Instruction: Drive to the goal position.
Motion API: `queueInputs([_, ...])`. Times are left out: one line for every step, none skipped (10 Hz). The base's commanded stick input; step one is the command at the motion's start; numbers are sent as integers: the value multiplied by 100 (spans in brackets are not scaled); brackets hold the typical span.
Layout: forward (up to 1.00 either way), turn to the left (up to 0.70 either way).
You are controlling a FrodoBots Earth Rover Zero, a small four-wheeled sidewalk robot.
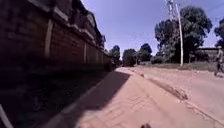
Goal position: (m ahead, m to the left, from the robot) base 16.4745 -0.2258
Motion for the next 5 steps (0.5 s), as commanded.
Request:
queueInputs([30,0])
queueInputs([30,0])
queueInputs([30,-75])
queueInputs([30,-75])
queueInputs([30,-75])
